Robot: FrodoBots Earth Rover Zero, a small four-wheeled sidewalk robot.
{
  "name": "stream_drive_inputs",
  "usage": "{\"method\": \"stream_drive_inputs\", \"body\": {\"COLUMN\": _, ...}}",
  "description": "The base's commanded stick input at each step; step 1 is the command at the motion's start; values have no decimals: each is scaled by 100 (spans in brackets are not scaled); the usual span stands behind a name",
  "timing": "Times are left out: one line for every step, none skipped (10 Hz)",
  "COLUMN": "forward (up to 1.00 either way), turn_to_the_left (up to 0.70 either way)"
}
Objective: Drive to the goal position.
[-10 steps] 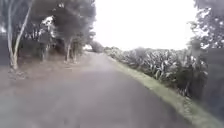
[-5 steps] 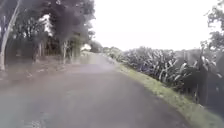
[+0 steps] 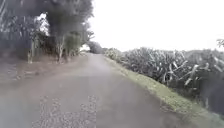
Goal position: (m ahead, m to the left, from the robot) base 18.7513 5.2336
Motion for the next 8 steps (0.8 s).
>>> {"method": "stream_drive_inputs", "body": {"forward": 100, "turn_to_the_left": 0}}
{"method": "stream_drive_inputs", "body": {"forward": 100, "turn_to_the_left": 0}}
{"method": "stream_drive_inputs", "body": {"forward": 100, "turn_to_the_left": 0}}
{"method": "stream_drive_inputs", "body": {"forward": 100, "turn_to_the_left": 0}}
{"method": "stream_drive_inputs", "body": {"forward": 100, "turn_to_the_left": 0}}
{"method": "stream_drive_inputs", "body": {"forward": 100, "turn_to_the_left": 0}}
{"method": "stream_drive_inputs", "body": {"forward": 100, "turn_to_the_left": 0}}
{"method": "stream_drive_inputs", "body": {"forward": 100, "turn_to_the_left": 0}}
